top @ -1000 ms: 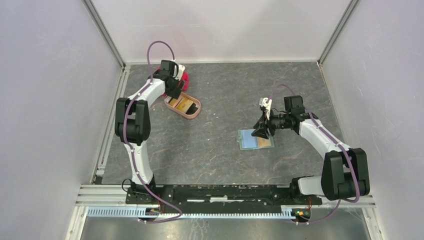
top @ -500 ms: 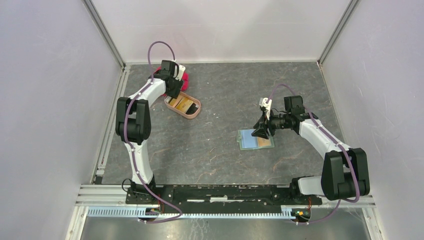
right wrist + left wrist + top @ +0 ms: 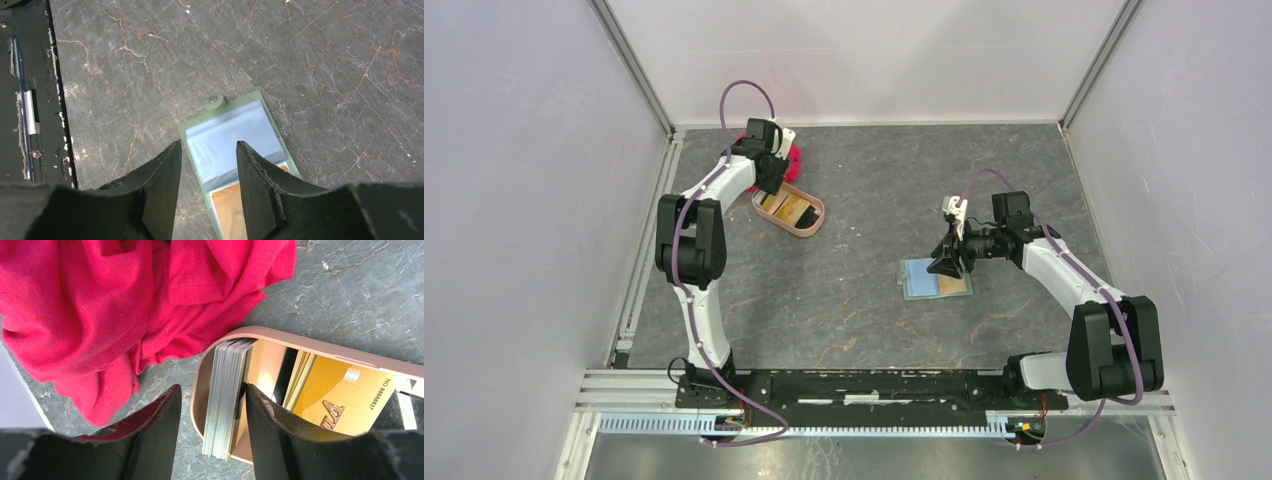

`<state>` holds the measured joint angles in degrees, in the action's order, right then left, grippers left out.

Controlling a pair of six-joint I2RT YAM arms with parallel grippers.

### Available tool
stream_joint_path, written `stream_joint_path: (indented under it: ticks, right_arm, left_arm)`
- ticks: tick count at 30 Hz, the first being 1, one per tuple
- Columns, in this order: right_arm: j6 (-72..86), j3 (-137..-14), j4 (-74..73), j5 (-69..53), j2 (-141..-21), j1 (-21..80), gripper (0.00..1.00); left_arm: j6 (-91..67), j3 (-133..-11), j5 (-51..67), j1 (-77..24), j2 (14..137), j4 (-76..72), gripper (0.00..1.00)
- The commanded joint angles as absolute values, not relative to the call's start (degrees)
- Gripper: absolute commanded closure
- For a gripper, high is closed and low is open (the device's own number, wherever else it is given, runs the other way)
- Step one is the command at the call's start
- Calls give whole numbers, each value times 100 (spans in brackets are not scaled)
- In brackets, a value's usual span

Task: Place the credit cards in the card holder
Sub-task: Pick up the credit card from the storage box.

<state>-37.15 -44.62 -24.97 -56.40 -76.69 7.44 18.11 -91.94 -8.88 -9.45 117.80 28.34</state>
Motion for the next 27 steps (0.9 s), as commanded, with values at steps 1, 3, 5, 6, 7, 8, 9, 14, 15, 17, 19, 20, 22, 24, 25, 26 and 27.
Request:
stream_joint_path:
  ticks: [1, 3, 5, 6, 7, 8, 9, 14, 15, 17, 19, 20, 22, 24, 25, 26, 27]
  right_arm:
    - [-3828, -4664, -2499, -5643, -7676, 730, 49]
    - [-3823, -4667, -2503, -5643, -7674, 731, 49]
    - [-3830, -4666, -2503, -5643, -7673, 735, 49]
    - [-3832, -4667, -2505, -5643, -7672, 739, 49]
    - [-3832, -4667, -2500, -5643, -7672, 732, 49]
    - [-3833, -4667, -2502, -5643, -7679, 732, 49]
    - [-3832, -4667, -2505, -5643, -7674, 735, 49]
    - [-3835, -4663, -2504, -5643, -7673, 730, 49]
    - [-3832, -4667, -2505, -5643, -7673, 734, 49]
    - [-3832, -4665, -2509, -5643, -7673, 730, 49]
    - [-3838, -4667, -2508, -5643, -7677, 728, 49]
    - [-3840, -4666, -2506, -5643, -7676, 730, 49]
    - [-3843, -4664, -2512, -5643, -7675, 730, 49]
    - [-3843, -4667, -2514, -5643, -7679, 734, 49]
    - [-3841, -4667, -2516, -5643, -7677, 732, 49]
    - [-3845, -4665, -2509, -5643, -7673, 735, 49]
    - [-3845, -4663, -2509, -5642, -7673, 734, 49]
  left_arm:
    - [1907, -9425, -964, -914, 11484, 2796, 44]
    - [1891, -9429, -952, -914, 11476, 2810, 45]
    - [1876, -9441, -926, -916, 11465, 2818, 47]
    - [1865, -9440, -917, -914, 11457, 2828, 47]
    - [1859, -9439, -907, -914, 11455, 2827, 48]
    - [1851, -9447, -899, -914, 11455, 2827, 48]
    - [1850, -9445, -897, -914, 11445, 2824, 49]
    - [1824, -9473, -870, -914, 11443, 2865, 51]
    - [1815, -9474, -850, -914, 11438, 2871, 52]
    - [1819, -9484, -844, -914, 11435, 2871, 52]
    - [1819, -9483, -836, -914, 11428, 2874, 54]
    - [1807, -9489, -835, -914, 11426, 2870, 54]
    - [1802, -9484, -818, -914, 11419, 2875, 55]
    - [1795, -9490, -792, -914, 11408, 2878, 55]
    - [1785, -9485, -781, -921, 11408, 2882, 56]
    - [1783, -9480, -768, -915, 11406, 2885, 57]
    - [1777, -9475, -758, -914, 11408, 2879, 57]
